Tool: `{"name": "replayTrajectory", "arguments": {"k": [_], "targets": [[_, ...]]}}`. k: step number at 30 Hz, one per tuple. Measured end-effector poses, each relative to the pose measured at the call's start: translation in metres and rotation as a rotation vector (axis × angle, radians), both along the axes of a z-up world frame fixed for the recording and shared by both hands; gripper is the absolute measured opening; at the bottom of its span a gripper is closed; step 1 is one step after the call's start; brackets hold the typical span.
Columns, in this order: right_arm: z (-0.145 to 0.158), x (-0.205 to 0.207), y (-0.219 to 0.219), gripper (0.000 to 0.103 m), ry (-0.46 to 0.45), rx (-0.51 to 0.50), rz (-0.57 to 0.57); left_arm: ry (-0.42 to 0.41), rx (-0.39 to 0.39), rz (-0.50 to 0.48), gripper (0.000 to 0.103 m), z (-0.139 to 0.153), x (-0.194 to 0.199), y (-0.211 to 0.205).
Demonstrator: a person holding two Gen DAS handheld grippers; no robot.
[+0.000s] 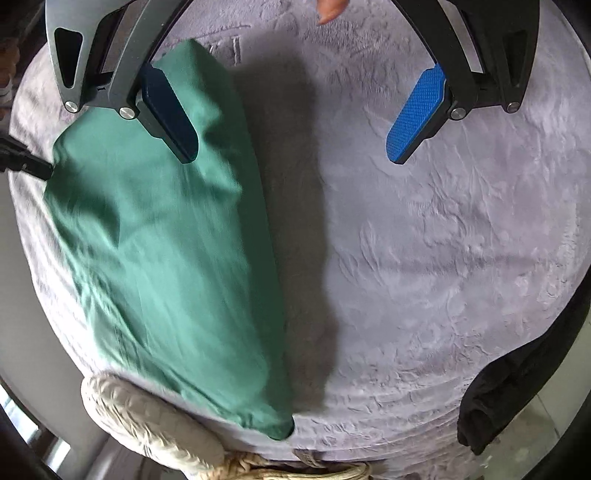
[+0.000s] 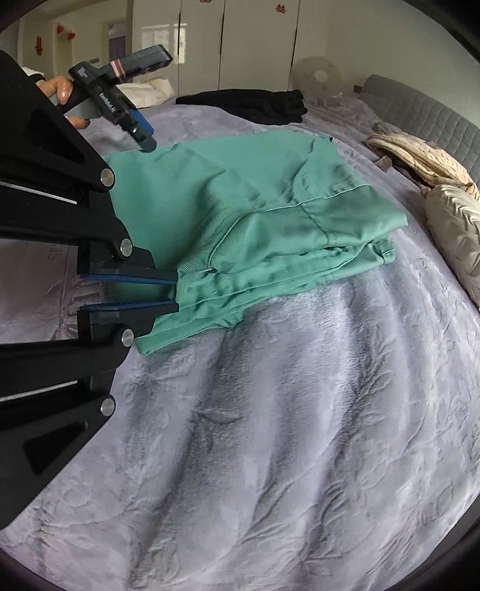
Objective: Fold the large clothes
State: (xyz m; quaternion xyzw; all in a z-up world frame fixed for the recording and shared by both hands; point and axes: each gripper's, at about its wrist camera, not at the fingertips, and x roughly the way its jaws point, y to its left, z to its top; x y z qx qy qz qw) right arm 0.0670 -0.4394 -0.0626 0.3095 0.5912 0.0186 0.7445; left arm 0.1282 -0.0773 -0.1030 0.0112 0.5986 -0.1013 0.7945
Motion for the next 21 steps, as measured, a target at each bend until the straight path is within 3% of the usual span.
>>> {"name": "replayTrajectory", "arguments": {"k": [3, 4, 5, 6, 7, 9, 14, 21], "targets": [[0.002, 0.006, -0.003, 0.01, -0.007, 0.003, 0.003, 0.013, -0.03, 0.018, 0.102, -0.002, 0.01, 0.004], [0.001, 0.009, -0.004, 0.02, -0.007, 0.011, 0.005, 0.02, -0.035, 0.021, 0.102, -0.002, 0.013, 0.005], [0.002, 0.012, -0.005, 0.031, -0.009, 0.015, 0.005, 0.026, -0.041, 0.025, 0.102, -0.004, 0.016, 0.004], [0.003, 0.014, -0.005, 0.066, -0.016, 0.011, 0.004, 0.032, -0.046, 0.031, 0.102, -0.005, 0.019, 0.003], [0.006, 0.016, -0.006, 0.084, -0.032, 0.004, 0.004, 0.036, -0.047, 0.035, 0.102, -0.006, 0.022, 0.003], [0.016, 0.021, -0.006, 0.084, -0.082, -0.014, 0.016, 0.054, -0.047, 0.05, 0.102, -0.01, 0.026, 0.004], [0.018, 0.04, -0.008, 0.084, -0.09, -0.018, 0.051, 0.054, -0.04, 0.039, 0.102, -0.015, 0.032, -0.002], [-0.002, 0.086, -0.013, 0.084, -0.094, 0.056, 0.088, 0.097, -0.228, 0.016, 0.102, -0.021, 0.047, -0.001]]}}
